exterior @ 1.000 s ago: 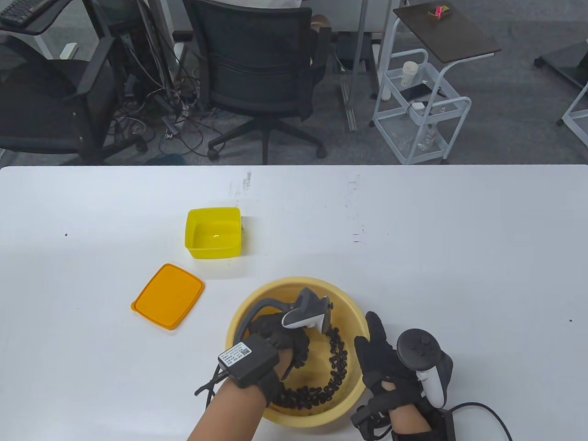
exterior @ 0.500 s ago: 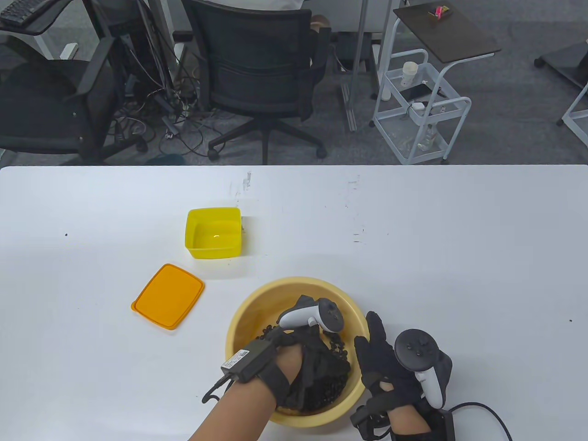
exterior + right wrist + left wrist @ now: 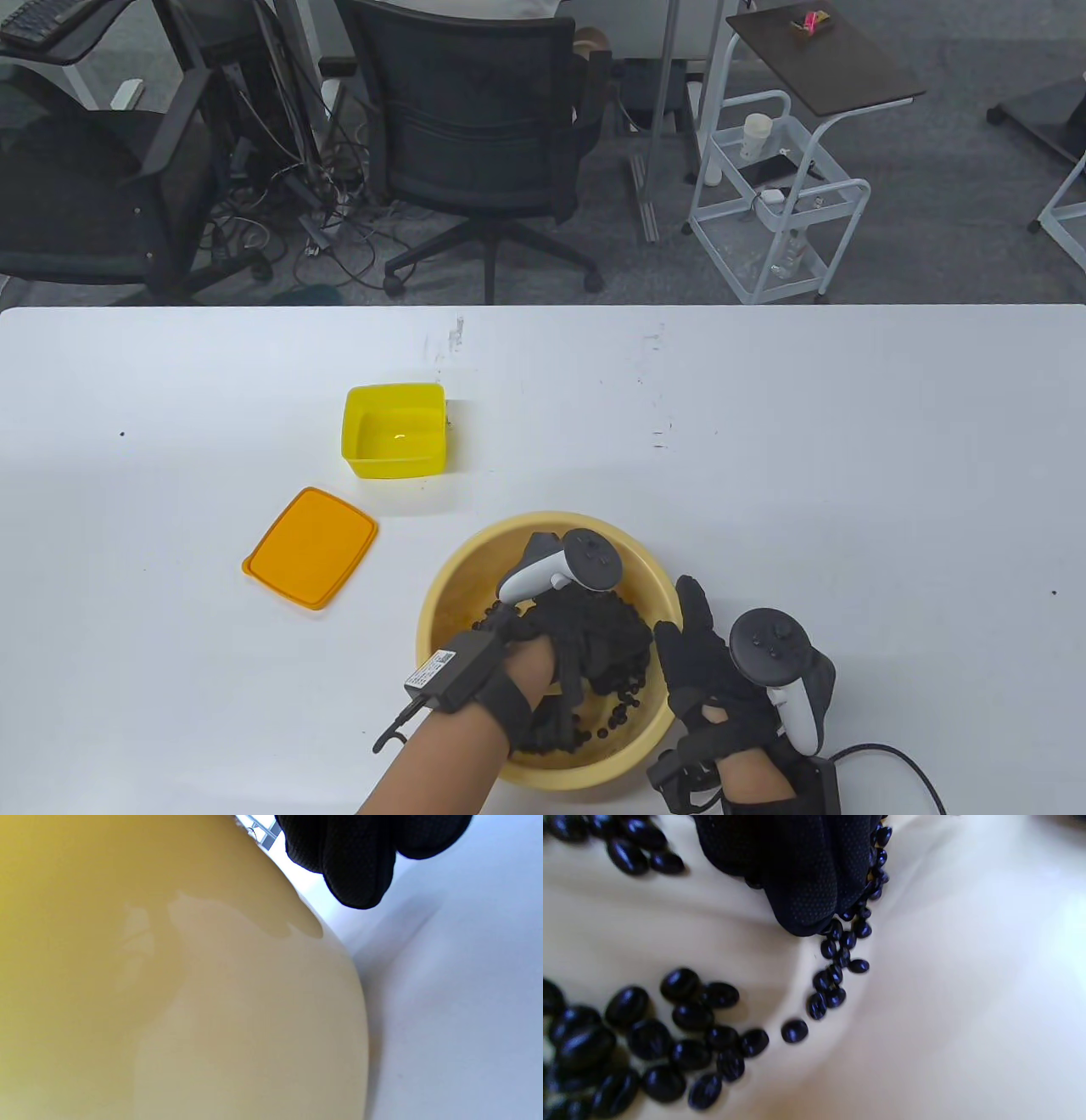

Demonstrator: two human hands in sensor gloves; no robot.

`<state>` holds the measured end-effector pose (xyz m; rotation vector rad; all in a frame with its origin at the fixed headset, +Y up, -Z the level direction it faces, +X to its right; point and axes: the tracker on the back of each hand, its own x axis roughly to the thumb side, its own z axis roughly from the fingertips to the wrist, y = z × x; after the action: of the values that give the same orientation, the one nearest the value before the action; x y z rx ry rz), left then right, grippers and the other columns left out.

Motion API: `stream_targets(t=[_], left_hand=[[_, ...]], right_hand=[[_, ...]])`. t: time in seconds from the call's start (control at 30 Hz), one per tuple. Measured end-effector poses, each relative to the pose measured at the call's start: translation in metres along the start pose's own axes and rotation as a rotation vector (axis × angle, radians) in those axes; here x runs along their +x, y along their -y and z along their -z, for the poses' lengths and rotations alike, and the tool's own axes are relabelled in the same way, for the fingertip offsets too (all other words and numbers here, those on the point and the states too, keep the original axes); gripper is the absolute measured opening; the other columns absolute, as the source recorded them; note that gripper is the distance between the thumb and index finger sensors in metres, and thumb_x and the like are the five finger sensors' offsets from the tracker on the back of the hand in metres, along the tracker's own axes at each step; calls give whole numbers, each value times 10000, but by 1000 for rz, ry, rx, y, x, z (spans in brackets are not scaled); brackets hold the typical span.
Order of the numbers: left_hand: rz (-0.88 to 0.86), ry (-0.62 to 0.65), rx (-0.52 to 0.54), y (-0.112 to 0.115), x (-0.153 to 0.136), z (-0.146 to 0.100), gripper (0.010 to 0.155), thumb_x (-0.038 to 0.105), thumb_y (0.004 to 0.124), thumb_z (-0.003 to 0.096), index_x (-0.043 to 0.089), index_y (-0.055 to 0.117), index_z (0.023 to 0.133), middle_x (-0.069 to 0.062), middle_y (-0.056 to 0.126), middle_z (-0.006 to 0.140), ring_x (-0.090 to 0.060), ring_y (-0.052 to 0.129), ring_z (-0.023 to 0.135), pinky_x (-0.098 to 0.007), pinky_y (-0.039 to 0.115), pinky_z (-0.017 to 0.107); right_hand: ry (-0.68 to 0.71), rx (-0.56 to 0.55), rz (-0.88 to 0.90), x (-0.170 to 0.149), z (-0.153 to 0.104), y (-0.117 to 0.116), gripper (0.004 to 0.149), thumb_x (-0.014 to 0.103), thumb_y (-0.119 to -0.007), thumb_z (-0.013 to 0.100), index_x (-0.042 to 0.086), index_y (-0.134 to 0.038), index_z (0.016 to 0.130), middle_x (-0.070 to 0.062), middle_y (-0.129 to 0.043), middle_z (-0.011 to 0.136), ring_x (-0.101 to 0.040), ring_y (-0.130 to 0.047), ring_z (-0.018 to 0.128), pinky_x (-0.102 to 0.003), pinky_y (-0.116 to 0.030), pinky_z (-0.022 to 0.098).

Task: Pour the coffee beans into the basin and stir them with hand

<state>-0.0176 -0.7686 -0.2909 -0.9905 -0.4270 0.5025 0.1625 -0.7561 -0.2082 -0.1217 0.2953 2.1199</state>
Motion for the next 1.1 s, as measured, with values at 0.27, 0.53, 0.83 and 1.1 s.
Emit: stream_targets(t=[0.27, 0.53, 0.83, 1.1], left_hand=[[476, -54, 292, -1, 17, -11, 587, 547, 556, 524, 234, 550, 1020, -7, 789, 882, -160, 928, 676, -400, 576, 765], [941, -281, 359, 7, 22, -12, 579, 551, 580, 500, 326, 520, 1030, -71, 702, 998, -288, 861, 877, -459, 573, 760], [956, -553, 138, -1, 7, -16, 746, 565, 556, 497, 45, 507, 1030, -272, 744, 926, -390, 969, 763, -521, 684, 676], [790, -613, -100, 1, 0, -12, 766, 582, 550, 491, -56, 871, 768, -237, 1057, 555, -325, 1144, 345, -452, 786, 600]], right_hand=[[-1, 2, 3, 0, 0, 0, 655, 423, -519, 541, 140, -208, 1044, -267, -563, 940, -488, -787, 758, -617, -571, 578], [-2, 3, 3, -1, 0, 0, 655, 422, -518, 541, 138, -208, 1043, -266, -564, 940, -489, -787, 757, -617, -571, 578], [-6, -10, -13, 0, 0, 0, 654, 420, -520, 541, 136, -211, 1044, -268, -555, 944, -492, -783, 760, -619, -567, 579], [-8, -9, -10, -1, -1, 0, 655, 421, -519, 542, 136, -211, 1044, -268, -555, 944, -491, -783, 761, -619, -567, 579]])
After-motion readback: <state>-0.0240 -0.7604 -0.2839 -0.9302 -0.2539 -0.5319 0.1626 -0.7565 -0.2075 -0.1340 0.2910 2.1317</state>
